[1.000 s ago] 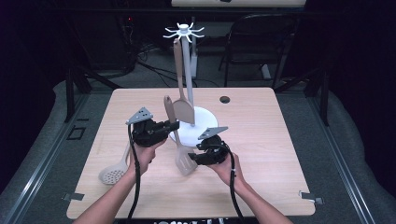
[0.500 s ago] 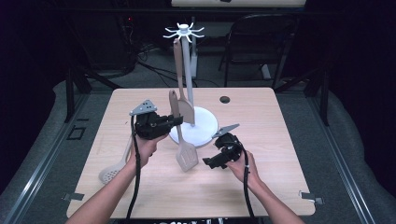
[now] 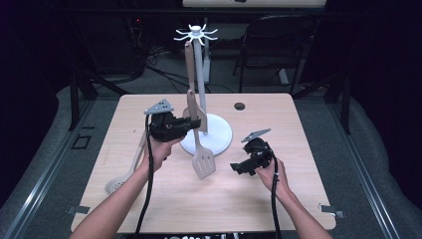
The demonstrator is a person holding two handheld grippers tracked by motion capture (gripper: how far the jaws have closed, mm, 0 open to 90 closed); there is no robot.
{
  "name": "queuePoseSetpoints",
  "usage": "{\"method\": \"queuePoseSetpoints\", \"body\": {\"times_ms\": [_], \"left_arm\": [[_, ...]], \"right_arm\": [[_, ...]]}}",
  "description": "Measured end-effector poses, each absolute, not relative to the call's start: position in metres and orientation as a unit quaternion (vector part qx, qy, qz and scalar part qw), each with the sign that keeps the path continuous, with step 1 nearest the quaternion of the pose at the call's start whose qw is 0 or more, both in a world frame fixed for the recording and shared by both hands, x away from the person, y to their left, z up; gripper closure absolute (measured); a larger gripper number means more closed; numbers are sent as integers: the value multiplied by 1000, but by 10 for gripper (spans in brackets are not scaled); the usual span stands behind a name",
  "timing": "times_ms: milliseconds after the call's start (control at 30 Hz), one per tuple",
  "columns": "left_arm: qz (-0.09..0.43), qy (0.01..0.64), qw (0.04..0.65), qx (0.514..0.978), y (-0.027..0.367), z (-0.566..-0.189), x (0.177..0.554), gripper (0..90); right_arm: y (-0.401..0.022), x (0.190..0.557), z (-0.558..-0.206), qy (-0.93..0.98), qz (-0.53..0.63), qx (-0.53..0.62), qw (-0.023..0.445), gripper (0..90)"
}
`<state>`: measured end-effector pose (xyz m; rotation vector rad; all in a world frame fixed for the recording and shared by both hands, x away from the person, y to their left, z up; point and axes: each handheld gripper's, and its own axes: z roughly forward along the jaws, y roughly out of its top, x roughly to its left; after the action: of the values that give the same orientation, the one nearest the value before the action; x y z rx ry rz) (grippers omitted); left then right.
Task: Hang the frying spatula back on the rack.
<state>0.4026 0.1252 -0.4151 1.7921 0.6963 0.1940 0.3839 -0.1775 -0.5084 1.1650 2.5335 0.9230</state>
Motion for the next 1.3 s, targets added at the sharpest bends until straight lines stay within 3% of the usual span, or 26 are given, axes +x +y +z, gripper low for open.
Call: {"method": "queuePoseSetpoints", "body": {"times_ms": [1300], "left_arm": [[92,268,570,771,105,-377,436,767]], "right_arm": [[-180,388,-512,859,306,398,96,11]]}}
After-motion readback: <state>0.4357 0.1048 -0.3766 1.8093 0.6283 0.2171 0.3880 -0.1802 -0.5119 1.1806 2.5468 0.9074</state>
